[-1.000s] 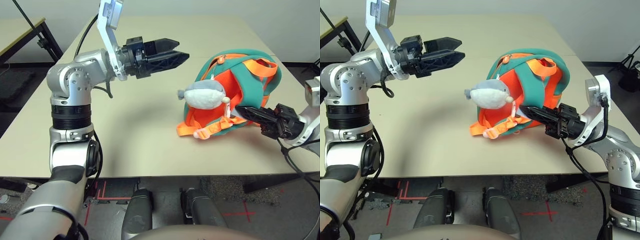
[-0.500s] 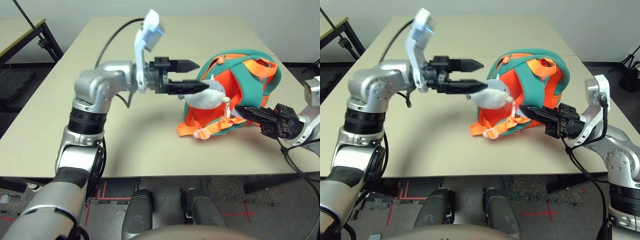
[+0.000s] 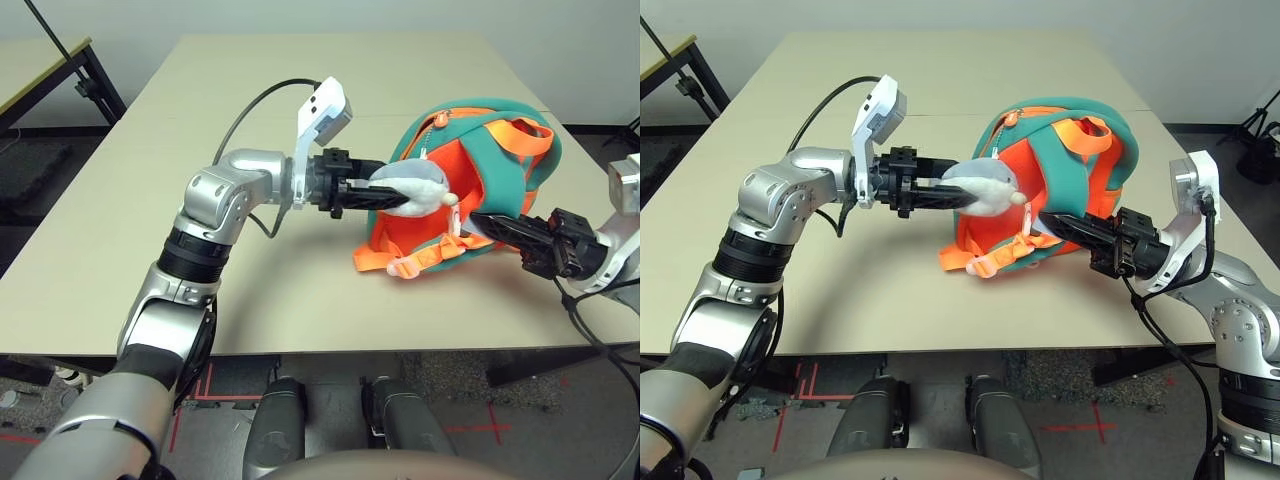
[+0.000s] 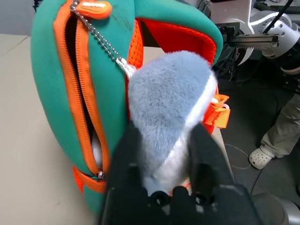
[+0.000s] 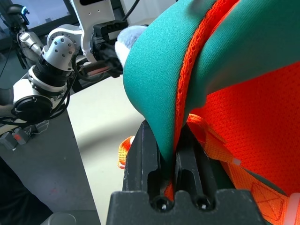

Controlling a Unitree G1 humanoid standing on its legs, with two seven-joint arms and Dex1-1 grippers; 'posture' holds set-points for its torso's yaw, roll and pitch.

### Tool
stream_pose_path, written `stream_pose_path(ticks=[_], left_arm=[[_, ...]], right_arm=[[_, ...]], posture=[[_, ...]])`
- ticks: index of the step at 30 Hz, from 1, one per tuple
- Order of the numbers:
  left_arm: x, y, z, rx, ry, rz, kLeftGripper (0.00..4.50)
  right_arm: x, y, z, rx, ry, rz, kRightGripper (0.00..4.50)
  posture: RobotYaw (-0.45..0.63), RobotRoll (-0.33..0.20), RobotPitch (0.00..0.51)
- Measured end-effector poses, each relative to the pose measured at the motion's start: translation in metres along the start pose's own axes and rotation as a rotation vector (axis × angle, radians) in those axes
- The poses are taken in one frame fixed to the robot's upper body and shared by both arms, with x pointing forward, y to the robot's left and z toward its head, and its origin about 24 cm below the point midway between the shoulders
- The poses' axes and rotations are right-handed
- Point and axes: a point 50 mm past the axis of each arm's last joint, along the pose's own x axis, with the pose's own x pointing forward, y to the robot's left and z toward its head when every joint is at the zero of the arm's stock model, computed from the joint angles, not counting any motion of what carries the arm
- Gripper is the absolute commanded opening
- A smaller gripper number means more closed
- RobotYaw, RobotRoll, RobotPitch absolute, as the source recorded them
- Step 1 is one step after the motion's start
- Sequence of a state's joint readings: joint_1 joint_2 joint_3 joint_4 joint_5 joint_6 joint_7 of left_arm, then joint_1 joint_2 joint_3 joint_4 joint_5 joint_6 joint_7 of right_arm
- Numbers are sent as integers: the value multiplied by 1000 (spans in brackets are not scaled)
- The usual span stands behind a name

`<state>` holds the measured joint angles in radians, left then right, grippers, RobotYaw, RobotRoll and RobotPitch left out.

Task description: Put the pencil case into the backpack and zip it.

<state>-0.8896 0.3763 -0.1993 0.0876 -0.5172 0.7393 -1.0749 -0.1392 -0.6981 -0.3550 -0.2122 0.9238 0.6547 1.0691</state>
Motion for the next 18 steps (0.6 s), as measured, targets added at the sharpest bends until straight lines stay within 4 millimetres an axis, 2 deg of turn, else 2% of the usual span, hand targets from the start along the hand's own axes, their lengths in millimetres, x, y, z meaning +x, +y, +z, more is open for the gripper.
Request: stream_pose_path(ticks=[3, 11, 18], left_arm=[[-4, 1, 1, -7, 0, 9, 1191], [-47, 10, 16, -1, -28, 134, 1191], [-68, 12, 12, -15, 35, 200, 1191]], right_arm=[[1, 0, 0, -1, 0, 2, 20], [2, 0, -1, 2, 6, 9, 20], [3, -1, -2, 8, 8, 15, 20]], posture=[[83, 0, 62], [98, 0, 68], [109, 0, 73]])
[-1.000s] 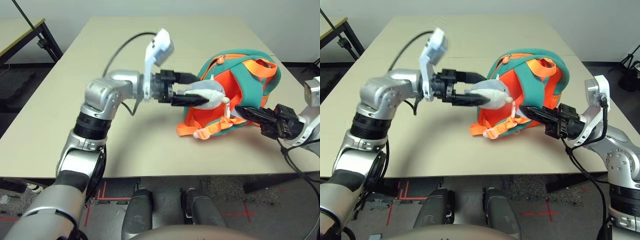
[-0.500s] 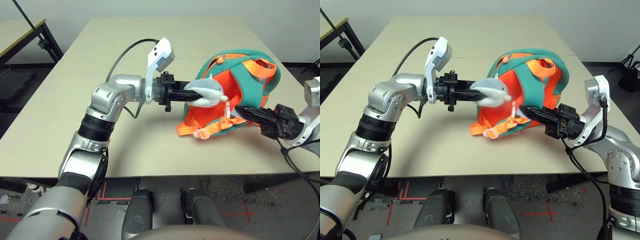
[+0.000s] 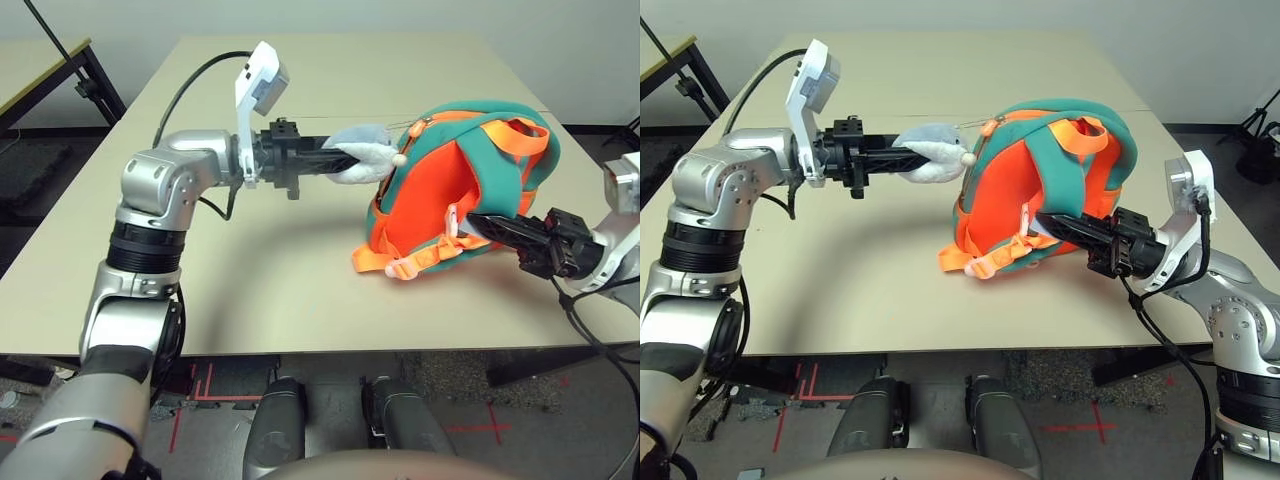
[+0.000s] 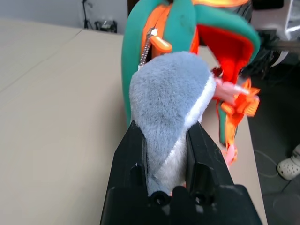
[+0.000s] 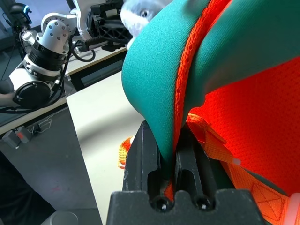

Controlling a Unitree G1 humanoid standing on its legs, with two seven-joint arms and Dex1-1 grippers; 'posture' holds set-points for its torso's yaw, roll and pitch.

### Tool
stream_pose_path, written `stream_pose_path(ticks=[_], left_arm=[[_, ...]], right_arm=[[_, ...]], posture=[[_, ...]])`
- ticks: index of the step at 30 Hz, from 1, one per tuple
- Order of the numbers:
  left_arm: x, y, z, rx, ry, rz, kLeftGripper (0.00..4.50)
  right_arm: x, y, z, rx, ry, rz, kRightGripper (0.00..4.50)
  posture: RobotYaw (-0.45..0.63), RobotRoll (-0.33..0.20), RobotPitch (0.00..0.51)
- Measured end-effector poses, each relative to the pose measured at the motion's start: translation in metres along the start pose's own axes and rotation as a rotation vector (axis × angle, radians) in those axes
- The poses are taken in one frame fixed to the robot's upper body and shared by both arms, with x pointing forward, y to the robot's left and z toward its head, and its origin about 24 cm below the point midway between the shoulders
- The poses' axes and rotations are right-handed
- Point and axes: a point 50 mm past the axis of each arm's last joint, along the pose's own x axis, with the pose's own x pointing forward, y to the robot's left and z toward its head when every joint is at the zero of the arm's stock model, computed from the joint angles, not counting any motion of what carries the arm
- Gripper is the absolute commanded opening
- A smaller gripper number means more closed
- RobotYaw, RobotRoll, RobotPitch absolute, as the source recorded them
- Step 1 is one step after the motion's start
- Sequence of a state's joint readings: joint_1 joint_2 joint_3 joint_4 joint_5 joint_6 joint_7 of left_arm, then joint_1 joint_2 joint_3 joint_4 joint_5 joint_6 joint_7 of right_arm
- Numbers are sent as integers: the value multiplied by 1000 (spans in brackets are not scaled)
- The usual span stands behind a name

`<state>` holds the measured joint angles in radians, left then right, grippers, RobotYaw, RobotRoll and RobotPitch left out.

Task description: Put the pencil case into the backpack and zip it.

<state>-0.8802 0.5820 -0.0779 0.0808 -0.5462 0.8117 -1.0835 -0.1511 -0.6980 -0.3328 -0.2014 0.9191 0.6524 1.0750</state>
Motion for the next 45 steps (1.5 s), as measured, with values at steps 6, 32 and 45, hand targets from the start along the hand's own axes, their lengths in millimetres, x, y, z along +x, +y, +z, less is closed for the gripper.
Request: stream_pose_path(ticks=[6, 32, 45], left_arm=[[-19, -1, -34, -75, 135, 46, 1191], [-28, 0, -93, -183, 260, 133, 3776], [-83, 6, -85, -191, 328, 271, 4500]], right_arm=[[2, -1, 0, -1, -2, 6, 20], [-2, -3, 2, -28, 59, -23, 1036], [-36, 8, 28, -128, 323, -53, 4483]], posture=[[113, 0, 76], [114, 0, 81], [116, 0, 75]])
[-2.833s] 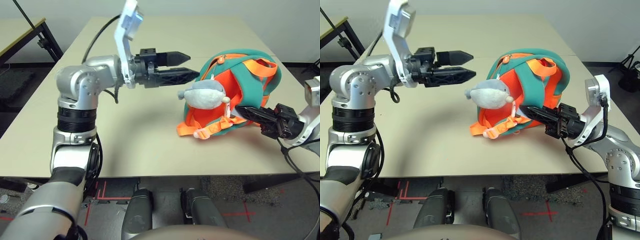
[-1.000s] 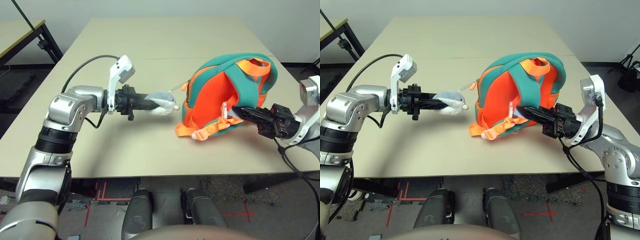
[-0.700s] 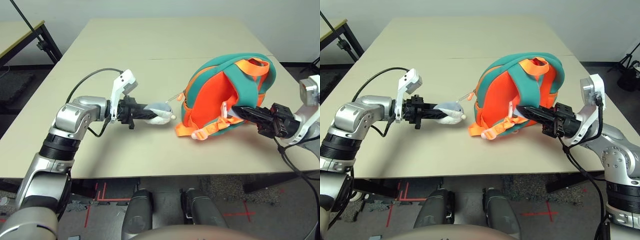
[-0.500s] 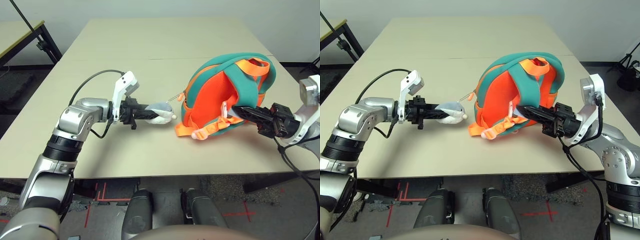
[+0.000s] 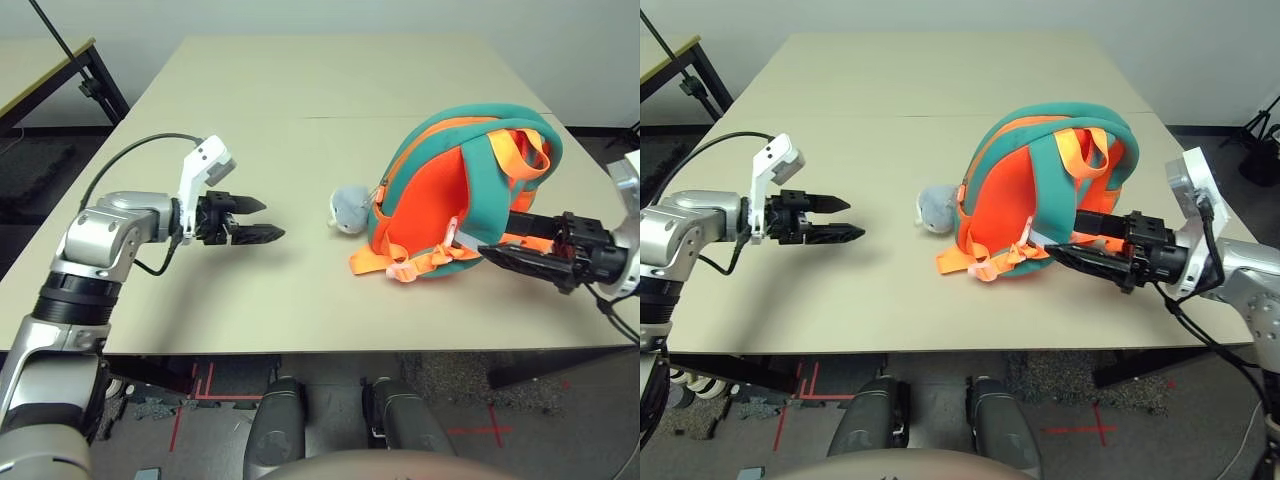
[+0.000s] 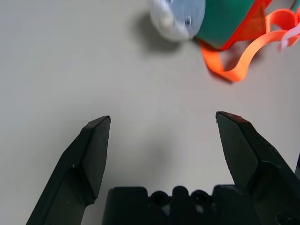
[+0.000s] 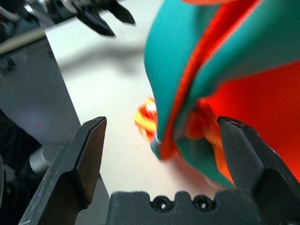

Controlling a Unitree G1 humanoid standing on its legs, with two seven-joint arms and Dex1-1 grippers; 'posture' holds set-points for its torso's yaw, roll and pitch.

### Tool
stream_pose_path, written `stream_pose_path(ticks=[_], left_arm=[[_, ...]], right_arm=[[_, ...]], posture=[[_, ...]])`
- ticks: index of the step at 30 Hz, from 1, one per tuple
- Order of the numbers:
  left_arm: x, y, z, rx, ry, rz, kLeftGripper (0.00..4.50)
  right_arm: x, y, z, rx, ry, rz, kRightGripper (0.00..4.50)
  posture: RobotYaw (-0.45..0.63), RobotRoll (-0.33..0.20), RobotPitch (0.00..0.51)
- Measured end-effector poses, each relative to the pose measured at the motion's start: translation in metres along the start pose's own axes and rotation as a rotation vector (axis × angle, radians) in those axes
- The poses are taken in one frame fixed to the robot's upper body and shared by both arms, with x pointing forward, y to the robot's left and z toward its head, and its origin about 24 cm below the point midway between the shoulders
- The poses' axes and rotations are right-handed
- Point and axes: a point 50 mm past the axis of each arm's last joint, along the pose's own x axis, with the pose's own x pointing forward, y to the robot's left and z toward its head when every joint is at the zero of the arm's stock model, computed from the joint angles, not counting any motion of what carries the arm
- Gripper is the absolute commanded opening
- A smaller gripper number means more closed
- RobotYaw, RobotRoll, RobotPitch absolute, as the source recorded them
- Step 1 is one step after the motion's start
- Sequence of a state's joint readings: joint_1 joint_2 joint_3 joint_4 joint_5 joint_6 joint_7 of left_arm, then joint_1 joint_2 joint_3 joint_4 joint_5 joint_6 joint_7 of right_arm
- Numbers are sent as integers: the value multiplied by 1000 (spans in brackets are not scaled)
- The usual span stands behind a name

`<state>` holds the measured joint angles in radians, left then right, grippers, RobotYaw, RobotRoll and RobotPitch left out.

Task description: Put the pencil case into the backpack and zip it.

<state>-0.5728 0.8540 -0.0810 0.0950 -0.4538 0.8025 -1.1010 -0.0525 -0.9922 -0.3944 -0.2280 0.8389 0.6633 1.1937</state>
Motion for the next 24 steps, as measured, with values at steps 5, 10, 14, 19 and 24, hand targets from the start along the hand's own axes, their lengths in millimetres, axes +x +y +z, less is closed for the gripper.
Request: stream_pose_path(ticks=[5, 10, 14, 19, 24], left_arm=[[-8, 4, -8, -10, -7, 55, 4500], [-16, 14, -12, 3, -174, 209, 4500], [-20, 26, -29, -52, -363, 408, 4500], [-25, 35, -42, -93, -497, 630, 4500], [-25, 41, -59, -127, -551, 830, 4500]], right_arm=[[-27, -8, 1, 8, 50, -88, 4483], [-61, -35, -14, 18, 30, -328, 4483], [-58, -60, -32, 12, -81, -515, 4483], [-49, -87, -54, 2, -134, -747, 4483], [-39, -100, -77, 34, -177, -915, 4483]], posture=[[115, 0, 72], [145, 0, 73], [157, 0, 78], [180, 0, 86], [188, 0, 90]])
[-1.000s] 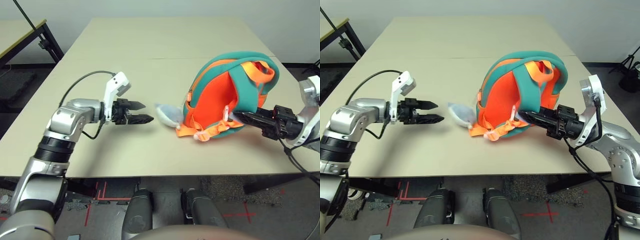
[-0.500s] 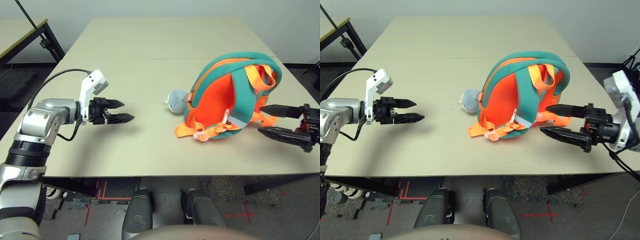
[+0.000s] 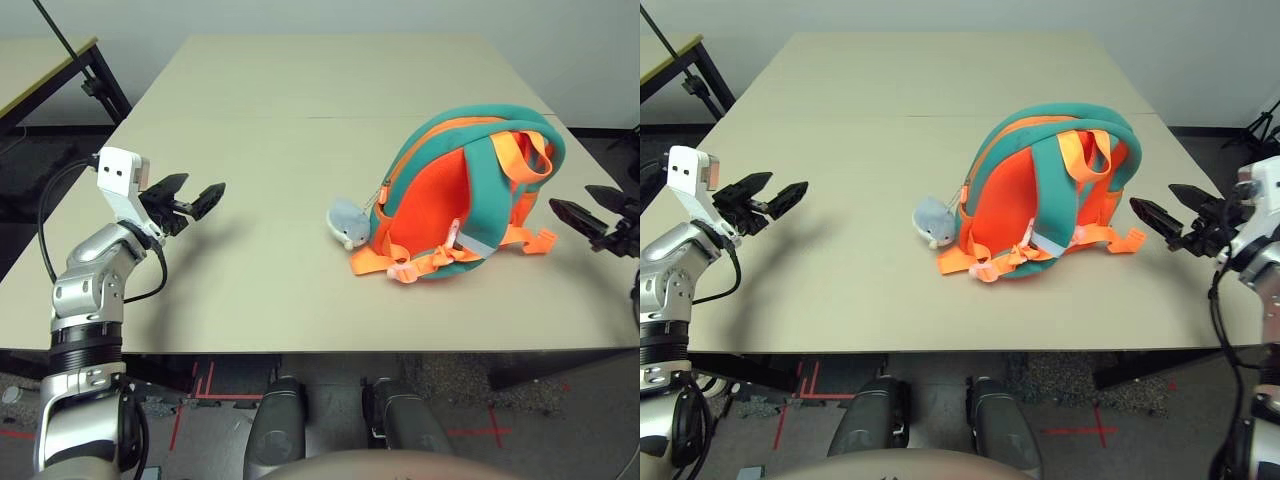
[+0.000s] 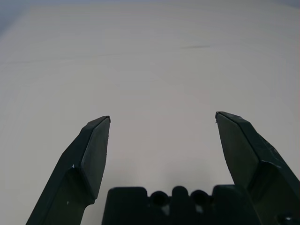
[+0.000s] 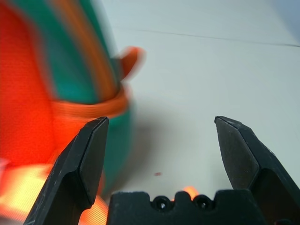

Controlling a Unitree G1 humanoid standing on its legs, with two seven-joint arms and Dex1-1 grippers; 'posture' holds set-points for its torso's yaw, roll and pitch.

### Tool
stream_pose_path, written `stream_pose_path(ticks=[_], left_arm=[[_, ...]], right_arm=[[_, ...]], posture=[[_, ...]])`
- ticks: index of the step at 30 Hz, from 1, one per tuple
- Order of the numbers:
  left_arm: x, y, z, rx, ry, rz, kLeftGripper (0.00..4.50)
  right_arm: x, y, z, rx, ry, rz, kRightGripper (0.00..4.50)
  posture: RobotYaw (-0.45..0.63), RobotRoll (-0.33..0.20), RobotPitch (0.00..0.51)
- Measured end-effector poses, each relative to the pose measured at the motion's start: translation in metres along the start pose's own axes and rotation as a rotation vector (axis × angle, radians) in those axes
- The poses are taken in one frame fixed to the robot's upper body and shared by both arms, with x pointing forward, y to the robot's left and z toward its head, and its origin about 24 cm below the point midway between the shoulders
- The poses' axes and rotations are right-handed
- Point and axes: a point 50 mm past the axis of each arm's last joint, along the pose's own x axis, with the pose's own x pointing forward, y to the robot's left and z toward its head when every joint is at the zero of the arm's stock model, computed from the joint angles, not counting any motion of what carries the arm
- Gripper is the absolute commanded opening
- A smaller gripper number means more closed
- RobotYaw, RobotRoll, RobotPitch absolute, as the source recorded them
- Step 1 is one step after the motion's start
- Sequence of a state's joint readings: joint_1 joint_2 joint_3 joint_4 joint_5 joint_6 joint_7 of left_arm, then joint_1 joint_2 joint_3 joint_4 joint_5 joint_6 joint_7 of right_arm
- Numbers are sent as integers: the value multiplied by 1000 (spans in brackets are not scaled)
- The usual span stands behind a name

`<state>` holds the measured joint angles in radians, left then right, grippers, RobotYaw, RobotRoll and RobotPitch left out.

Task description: Put the pencil case into the backpack and zip it.

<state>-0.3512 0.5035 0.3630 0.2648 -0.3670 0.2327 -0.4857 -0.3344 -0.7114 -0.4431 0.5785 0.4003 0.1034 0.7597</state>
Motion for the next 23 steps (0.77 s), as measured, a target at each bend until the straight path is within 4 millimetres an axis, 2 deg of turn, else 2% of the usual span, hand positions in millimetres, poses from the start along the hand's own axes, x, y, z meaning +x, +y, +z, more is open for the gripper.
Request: stream_pose_path(ticks=[7, 11, 18, 23], left_arm=[[-5, 5, -22, 28, -38, 238, 4500], [-6, 7, -31, 25, -44, 327, 4500], [-8, 11, -47, 26, -4, 383, 4500], [0, 11, -45, 17, -25, 390, 4500]], right_arm=[[18, 0, -9, 35, -107, -228, 4483], [18, -8, -13, 32, -121, -359, 4483], [23, -5, -30, 66, -128, -488, 4483], [25, 3, -45, 40, -93, -583, 4483]], posture=[[194, 0, 84], [194, 0, 80], [177, 0, 74], [173, 0, 70]])
